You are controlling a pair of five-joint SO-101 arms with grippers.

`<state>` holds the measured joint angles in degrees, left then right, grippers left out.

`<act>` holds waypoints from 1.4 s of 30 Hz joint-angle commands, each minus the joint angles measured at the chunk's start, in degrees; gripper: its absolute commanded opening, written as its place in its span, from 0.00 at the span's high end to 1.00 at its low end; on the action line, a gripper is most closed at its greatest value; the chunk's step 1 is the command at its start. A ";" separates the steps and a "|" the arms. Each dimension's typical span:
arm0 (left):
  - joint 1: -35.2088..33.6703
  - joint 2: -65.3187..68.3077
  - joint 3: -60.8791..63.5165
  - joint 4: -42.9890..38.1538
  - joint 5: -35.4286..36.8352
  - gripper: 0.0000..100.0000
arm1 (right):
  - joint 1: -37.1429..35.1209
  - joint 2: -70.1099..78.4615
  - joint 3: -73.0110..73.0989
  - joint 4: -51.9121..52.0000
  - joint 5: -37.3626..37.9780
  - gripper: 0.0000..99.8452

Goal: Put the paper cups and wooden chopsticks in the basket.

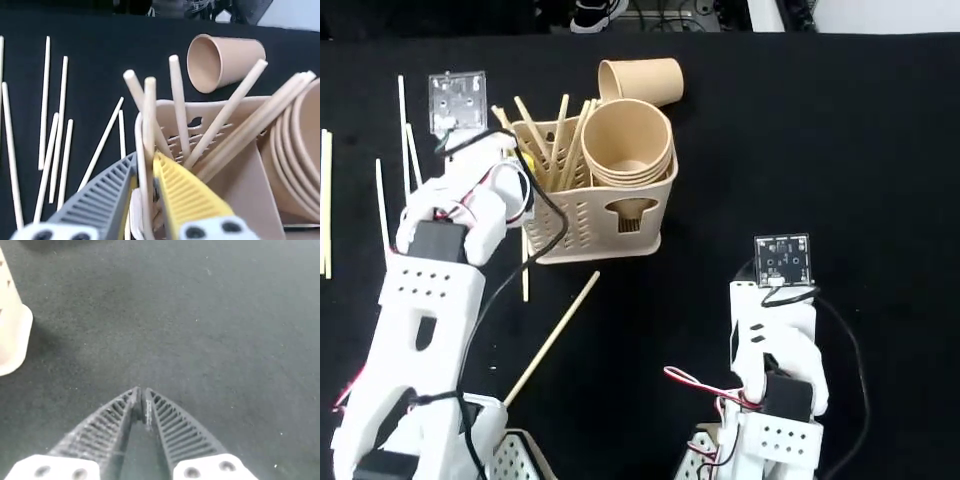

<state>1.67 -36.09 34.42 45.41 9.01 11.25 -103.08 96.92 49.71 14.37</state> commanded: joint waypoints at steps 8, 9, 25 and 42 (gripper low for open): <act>-9.19 6.51 -16.84 13.36 -6.68 0.97 | -0.53 -3.47 -0.40 0.26 -0.62 0.99; -10.15 7.38 -17.10 13.36 -6.68 0.97 | -0.53 -3.47 -0.40 0.26 -0.62 0.99; -23.60 9.05 -17.10 12.75 -16.09 0.97 | -3.52 -3.56 -0.40 -7.03 4.75 0.98; -27.30 8.88 -14.99 12.92 -18.73 0.73 | -27.96 7.60 -5.05 -27.43 2.46 0.78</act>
<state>-25.67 -26.95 19.65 58.33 -9.63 -15.74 -101.85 96.57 27.74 17.36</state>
